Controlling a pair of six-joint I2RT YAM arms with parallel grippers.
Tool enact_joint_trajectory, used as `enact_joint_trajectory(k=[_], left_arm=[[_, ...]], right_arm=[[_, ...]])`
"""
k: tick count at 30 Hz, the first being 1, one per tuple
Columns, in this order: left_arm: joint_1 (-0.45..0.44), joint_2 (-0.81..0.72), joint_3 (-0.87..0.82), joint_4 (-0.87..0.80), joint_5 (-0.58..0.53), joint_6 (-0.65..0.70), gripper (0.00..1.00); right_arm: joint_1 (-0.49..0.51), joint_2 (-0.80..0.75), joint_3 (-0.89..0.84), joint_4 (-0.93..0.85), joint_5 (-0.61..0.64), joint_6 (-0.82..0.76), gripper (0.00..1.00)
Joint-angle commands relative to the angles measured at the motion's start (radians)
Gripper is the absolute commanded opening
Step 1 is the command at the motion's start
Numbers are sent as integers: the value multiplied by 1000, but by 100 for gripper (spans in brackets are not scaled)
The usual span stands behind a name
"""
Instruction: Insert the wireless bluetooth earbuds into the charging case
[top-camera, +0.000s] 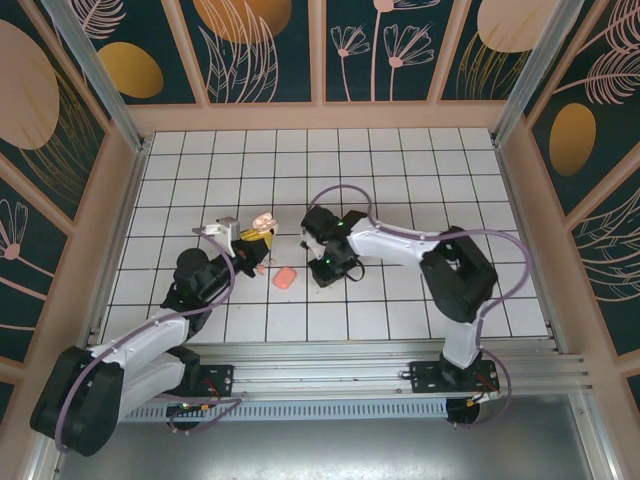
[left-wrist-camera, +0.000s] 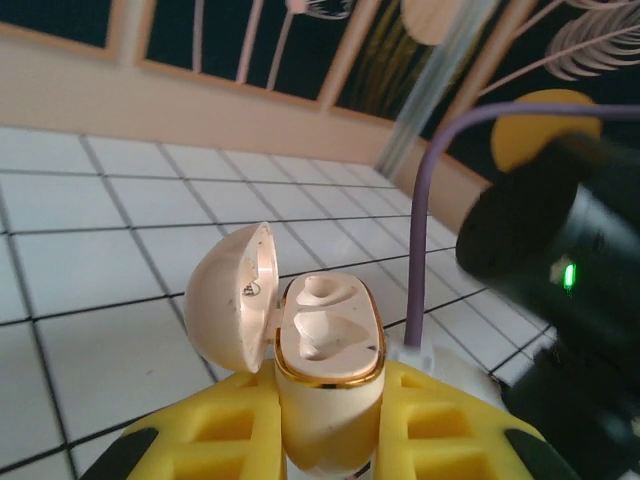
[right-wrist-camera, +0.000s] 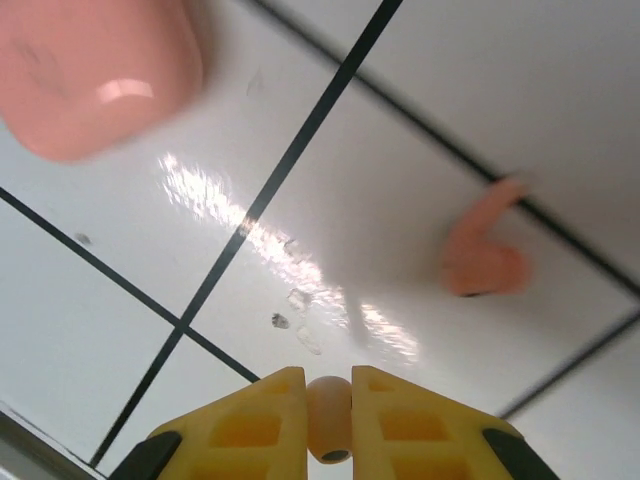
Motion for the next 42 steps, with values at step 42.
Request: enact_joint_trajectory(k=[42], left_arm=[[-166, 253, 81, 482, 125, 337, 8]], right_arm=[[-102, -611, -528, 1228, -243, 216, 11]])
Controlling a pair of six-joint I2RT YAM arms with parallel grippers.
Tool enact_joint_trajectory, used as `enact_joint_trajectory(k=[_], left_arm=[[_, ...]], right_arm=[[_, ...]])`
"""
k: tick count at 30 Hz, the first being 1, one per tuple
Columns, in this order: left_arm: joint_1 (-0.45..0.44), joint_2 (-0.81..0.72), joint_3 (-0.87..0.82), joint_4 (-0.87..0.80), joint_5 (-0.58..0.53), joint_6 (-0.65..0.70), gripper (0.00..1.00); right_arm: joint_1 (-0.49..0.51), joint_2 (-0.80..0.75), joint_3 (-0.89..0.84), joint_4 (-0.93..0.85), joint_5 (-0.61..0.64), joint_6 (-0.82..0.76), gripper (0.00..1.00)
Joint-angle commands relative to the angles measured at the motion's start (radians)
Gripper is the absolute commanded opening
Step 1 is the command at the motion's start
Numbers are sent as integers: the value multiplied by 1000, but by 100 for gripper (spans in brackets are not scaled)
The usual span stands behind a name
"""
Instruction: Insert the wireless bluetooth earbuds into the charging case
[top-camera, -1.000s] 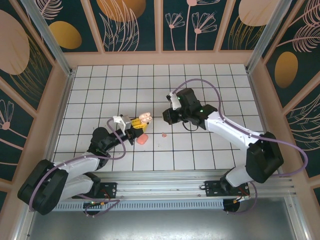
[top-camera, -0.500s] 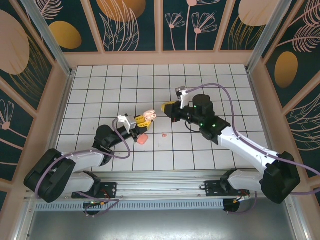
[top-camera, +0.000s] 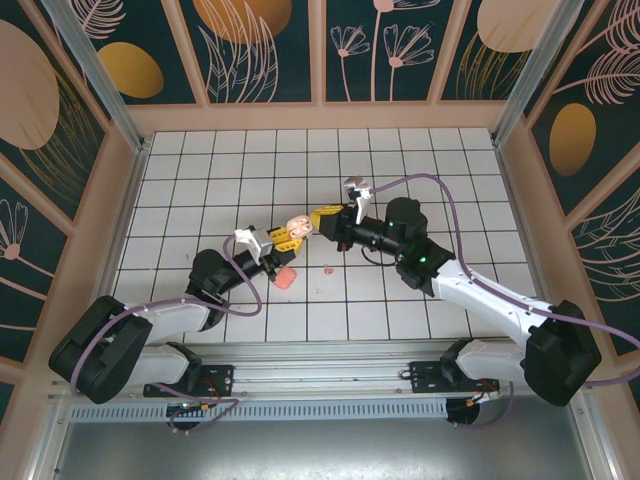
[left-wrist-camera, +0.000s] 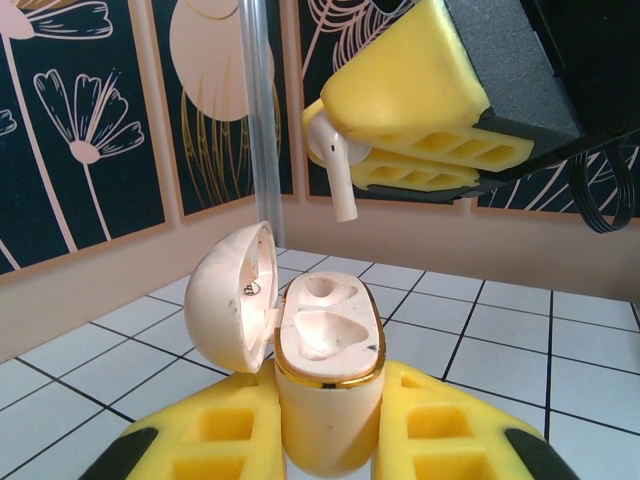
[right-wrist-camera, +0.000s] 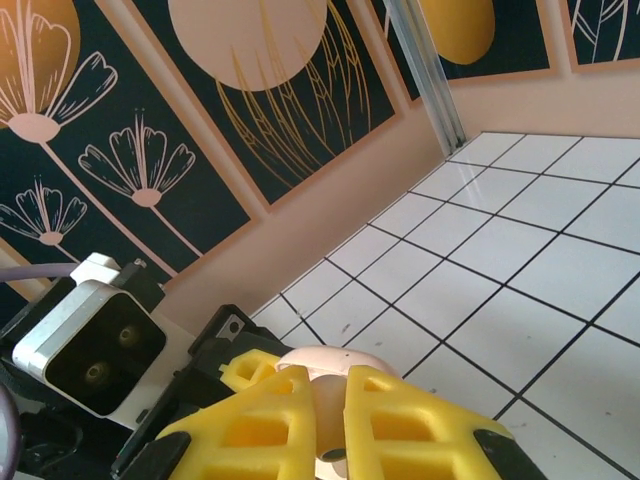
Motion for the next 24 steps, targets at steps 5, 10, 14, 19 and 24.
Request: enact_joint_trajectory(k=[5, 10, 14, 19, 24], left_arm=[[-7, -32, 23, 63, -6, -32, 8], [-7, -38, 26, 54, -10, -32, 8], [-7, -38, 26, 58, -16, -36, 8], [-7, -39, 28, 75, -17, -48, 8], [-6, -48, 32, 71, -5, -51, 9]], right_arm=[[9, 26, -13, 70, 2, -6, 11], [9, 38, -14, 80, -9, 2, 11], [11, 39, -22, 90, -10, 1, 11], [11, 48, -25, 88, -9, -1, 11], [11, 58, -21, 86, -17, -4, 11]])
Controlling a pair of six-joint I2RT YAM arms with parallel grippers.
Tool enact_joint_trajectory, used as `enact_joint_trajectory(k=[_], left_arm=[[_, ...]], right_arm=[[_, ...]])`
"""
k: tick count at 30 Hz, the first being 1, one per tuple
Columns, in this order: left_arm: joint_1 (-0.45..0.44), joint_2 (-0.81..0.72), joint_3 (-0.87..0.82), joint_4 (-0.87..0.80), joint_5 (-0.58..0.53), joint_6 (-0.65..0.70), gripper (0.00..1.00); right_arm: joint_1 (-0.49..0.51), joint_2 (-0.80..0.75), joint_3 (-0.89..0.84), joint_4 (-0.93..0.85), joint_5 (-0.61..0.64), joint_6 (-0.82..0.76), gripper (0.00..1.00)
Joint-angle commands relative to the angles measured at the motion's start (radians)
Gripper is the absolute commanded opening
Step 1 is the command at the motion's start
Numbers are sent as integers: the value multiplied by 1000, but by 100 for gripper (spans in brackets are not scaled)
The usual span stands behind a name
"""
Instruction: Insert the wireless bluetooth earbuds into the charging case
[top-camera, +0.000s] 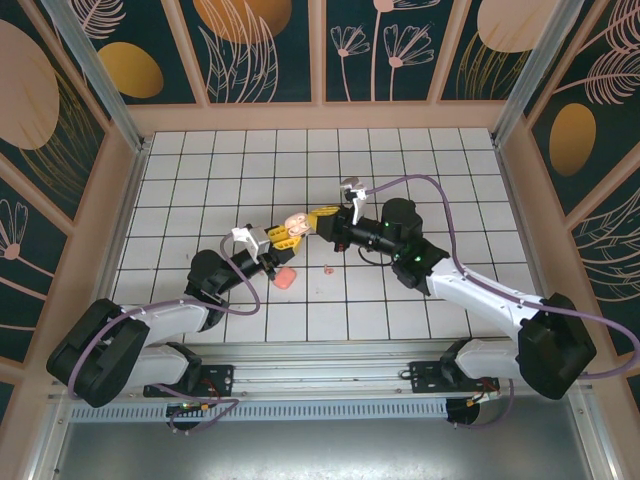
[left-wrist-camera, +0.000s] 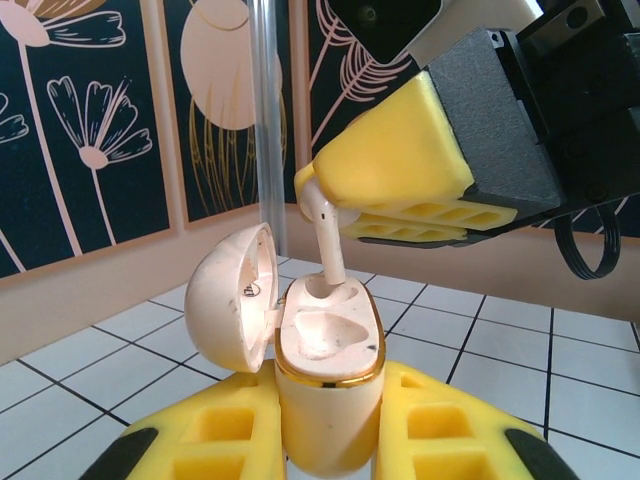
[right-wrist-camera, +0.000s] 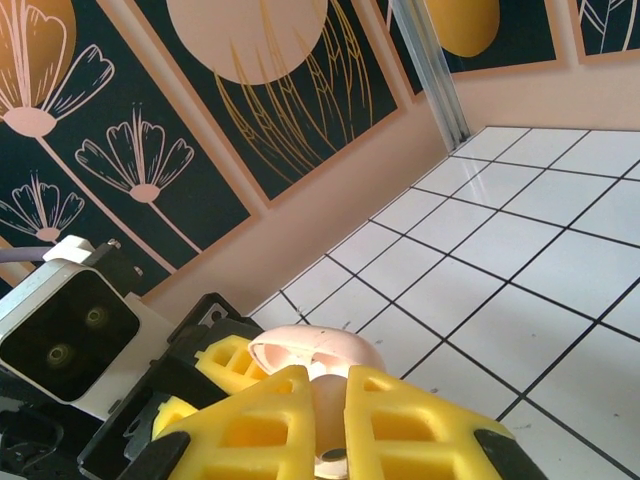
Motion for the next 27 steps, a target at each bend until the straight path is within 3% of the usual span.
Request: enact_joint_trajectory(k=[1, 27], left_arm=[[-7, -31, 30, 72, 9, -19, 9], [-7, -95, 43, -21, -33, 29, 10]], right_arm=[[7, 15, -10, 35, -11, -8, 11], [38, 30, 31, -144, -39, -140, 13]])
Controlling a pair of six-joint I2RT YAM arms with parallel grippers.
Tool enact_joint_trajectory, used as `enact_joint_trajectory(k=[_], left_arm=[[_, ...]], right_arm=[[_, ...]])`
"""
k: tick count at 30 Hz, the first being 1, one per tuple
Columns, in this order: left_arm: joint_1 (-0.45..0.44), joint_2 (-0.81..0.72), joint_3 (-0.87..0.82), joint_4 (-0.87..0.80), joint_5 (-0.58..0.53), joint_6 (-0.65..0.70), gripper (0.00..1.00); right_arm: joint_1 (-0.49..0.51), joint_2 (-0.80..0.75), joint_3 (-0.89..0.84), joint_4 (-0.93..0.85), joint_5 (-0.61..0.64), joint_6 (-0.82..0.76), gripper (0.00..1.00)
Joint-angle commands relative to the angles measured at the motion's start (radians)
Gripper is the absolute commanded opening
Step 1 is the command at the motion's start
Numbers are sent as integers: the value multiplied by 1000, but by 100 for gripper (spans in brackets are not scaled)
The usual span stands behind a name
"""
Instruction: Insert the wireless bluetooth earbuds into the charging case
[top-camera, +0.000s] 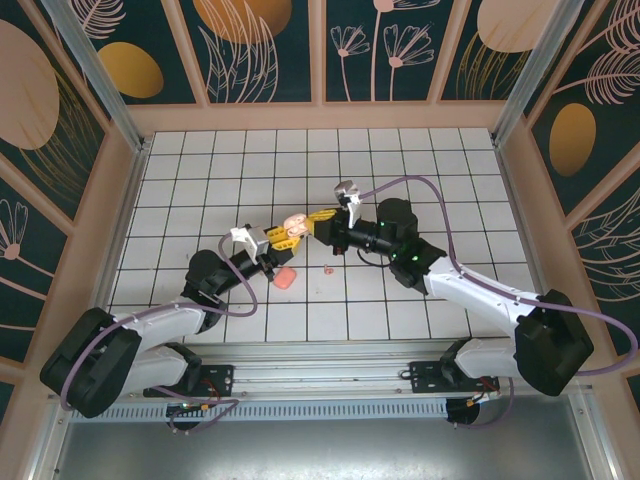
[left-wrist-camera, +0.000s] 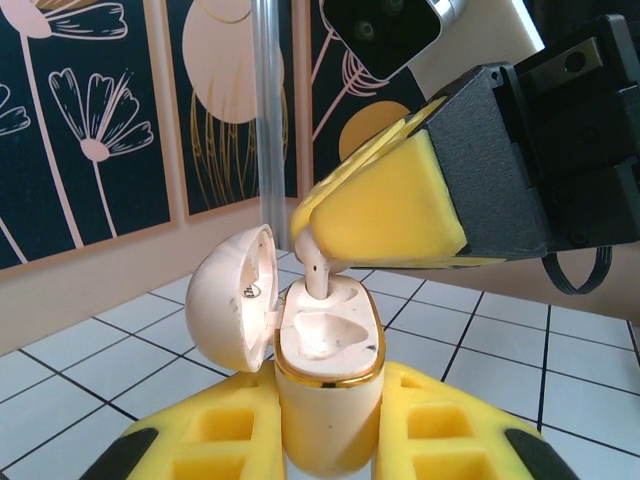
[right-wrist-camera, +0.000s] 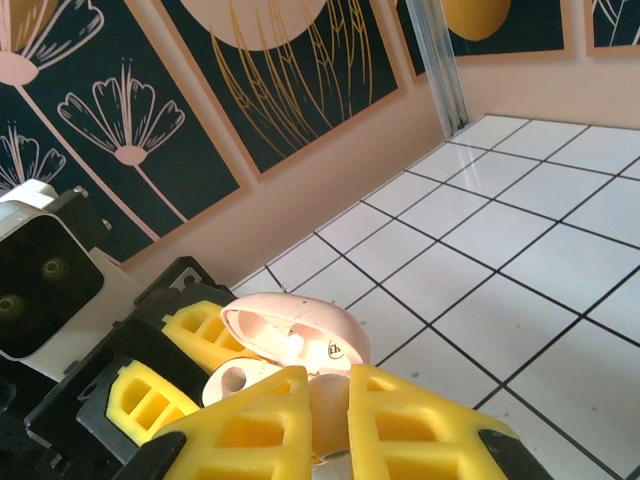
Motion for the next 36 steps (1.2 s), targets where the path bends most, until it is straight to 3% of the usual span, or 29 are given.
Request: enact_joint_trajectory(k=[1, 18, 36], left_arm=[[-5, -32, 44, 58, -24, 30, 10], [-5, -56, 59, -25, -28, 61, 11], [-5, -72, 61, -62, -19, 69, 11]], right_arm=[[29, 10, 25, -99, -27, -39, 13], [30, -60, 41, -66, -65, -12, 38], [-51, -114, 77, -68, -184, 158, 46]])
